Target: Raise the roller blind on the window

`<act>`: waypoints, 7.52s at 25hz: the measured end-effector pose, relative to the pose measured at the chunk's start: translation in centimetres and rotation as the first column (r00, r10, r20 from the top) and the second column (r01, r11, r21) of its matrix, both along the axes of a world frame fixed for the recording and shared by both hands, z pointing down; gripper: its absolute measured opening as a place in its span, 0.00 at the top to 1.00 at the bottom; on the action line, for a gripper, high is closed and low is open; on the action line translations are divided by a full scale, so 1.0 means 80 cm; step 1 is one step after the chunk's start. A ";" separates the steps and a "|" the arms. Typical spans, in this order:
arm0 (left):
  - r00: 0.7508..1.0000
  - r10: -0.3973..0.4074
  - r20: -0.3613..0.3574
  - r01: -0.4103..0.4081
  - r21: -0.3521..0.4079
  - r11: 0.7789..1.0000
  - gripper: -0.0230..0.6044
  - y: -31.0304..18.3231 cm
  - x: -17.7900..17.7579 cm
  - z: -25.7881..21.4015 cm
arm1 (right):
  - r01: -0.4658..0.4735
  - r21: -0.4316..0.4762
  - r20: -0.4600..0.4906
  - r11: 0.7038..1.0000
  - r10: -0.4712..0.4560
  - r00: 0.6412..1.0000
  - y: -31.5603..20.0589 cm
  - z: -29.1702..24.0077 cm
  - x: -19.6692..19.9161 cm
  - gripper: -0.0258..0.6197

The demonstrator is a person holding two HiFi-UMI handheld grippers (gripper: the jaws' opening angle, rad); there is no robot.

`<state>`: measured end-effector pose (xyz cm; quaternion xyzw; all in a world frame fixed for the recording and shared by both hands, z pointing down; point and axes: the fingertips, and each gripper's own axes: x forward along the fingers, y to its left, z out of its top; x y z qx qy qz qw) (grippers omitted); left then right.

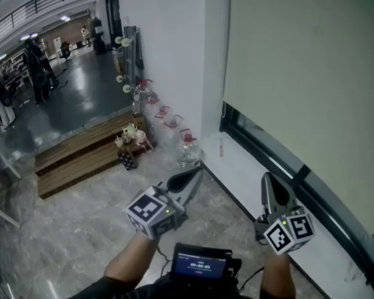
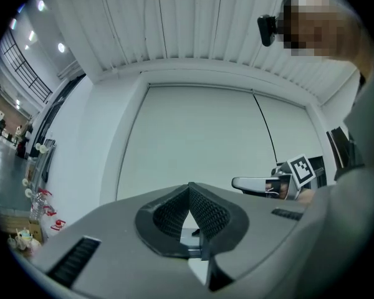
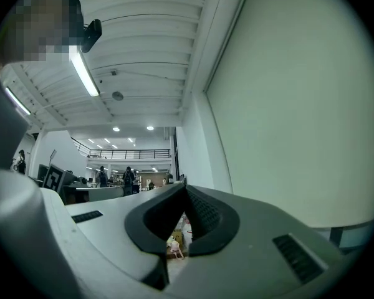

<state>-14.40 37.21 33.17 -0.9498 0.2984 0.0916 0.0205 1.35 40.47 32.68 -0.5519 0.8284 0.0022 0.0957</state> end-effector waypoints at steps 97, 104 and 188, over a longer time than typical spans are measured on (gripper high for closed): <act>0.991 -0.134 -0.009 0.133 -0.066 0.989 0.98 -0.784 0.144 -0.046 | 0.152 -0.026 -0.030 0.988 -0.153 0.988 -0.817 -0.037 0.108 0.96; 0.976 -0.216 0.006 0.216 -0.087 0.973 0.98 -0.818 0.168 -0.049 | 0.236 -0.038 -0.028 0.971 -0.237 0.971 -0.872 -0.038 0.121 0.93; 0.973 0.223 0.052 -0.220 -0.059 0.974 0.79 -0.892 0.265 -0.085 | 0.422 -0.170 -0.052 0.890 -0.436 0.899 -0.924 0.005 0.047 0.95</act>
